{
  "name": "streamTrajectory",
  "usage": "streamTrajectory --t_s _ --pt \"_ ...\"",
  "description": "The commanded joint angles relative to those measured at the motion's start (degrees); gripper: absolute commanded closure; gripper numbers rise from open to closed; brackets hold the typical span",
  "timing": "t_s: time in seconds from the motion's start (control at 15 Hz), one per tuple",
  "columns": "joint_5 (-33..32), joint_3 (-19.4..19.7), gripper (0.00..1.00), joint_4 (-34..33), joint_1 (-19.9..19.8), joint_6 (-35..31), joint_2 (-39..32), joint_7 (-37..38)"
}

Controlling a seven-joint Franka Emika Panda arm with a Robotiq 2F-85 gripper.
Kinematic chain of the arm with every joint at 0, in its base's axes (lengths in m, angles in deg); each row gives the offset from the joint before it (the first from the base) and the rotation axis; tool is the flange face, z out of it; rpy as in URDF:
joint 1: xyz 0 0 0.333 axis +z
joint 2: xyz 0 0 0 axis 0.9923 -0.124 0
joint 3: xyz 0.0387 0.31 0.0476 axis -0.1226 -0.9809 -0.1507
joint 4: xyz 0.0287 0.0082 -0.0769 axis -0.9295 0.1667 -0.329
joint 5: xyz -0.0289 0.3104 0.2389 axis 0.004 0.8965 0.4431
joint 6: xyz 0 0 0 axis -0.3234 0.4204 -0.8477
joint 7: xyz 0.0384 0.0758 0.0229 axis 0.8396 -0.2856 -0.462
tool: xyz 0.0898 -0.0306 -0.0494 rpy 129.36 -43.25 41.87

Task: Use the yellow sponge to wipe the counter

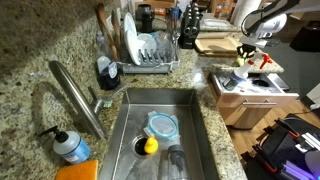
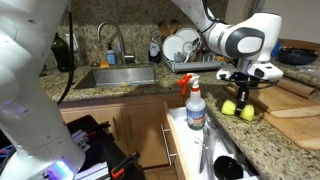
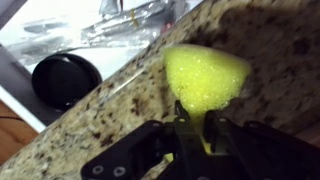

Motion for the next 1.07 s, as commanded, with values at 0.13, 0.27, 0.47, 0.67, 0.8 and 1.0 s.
streamTrajectory --t_s 0.13,0.27,0.47,0.67,0.8,1.0 --pt "-11.4 9.4 0.96 -4.3 1.1 -0.3 -5.9 11.8" --pt "-13.7 11.0 0.96 -7.3 -0.2 4.3 -9.5 14.6" --pt "-13.9 11.4 0.96 -12.9 -2.3 10.9 -14.1 18.6" --pt "-13.8 11.4 0.96 -19.1 -4.0 17.1 -17.5 23.9" --pt "-13.7 11.2 0.96 -22.9 -5.6 20.0 -19.1 26.9" --pt "-11.0 8.8 0.96 -26.3 -9.0 20.7 -19.5 26.8"
